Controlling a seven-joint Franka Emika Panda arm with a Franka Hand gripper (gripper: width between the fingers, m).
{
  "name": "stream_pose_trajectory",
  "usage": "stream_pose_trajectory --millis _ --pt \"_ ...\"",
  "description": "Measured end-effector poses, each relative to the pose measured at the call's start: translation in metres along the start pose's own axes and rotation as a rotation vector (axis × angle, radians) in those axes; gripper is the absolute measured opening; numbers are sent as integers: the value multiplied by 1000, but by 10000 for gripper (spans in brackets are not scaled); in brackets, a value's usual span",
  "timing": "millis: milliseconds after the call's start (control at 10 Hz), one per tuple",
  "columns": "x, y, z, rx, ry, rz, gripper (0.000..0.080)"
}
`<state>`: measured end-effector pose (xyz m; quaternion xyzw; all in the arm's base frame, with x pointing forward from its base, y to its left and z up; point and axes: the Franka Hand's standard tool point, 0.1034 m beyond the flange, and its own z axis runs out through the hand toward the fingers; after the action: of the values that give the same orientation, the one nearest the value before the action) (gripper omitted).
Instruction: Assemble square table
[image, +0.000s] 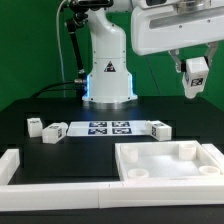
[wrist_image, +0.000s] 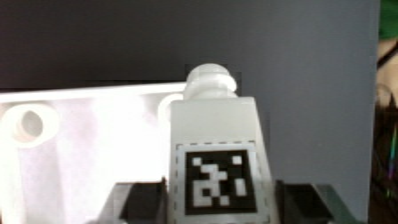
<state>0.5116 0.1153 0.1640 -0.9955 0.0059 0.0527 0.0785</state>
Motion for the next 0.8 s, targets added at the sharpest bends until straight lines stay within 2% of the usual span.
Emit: stream_pose_trajectory --millis 100,200,400,600,800 --pt "5 2 1 -4 82 -9 288" --pt "7 8 9 -8 129 -20 288" --pt "34 14 4 -11 279 -73 288" --pt "53 6 5 -7 454 -88 288" --pt "51 10 7 -14 556 -88 288"
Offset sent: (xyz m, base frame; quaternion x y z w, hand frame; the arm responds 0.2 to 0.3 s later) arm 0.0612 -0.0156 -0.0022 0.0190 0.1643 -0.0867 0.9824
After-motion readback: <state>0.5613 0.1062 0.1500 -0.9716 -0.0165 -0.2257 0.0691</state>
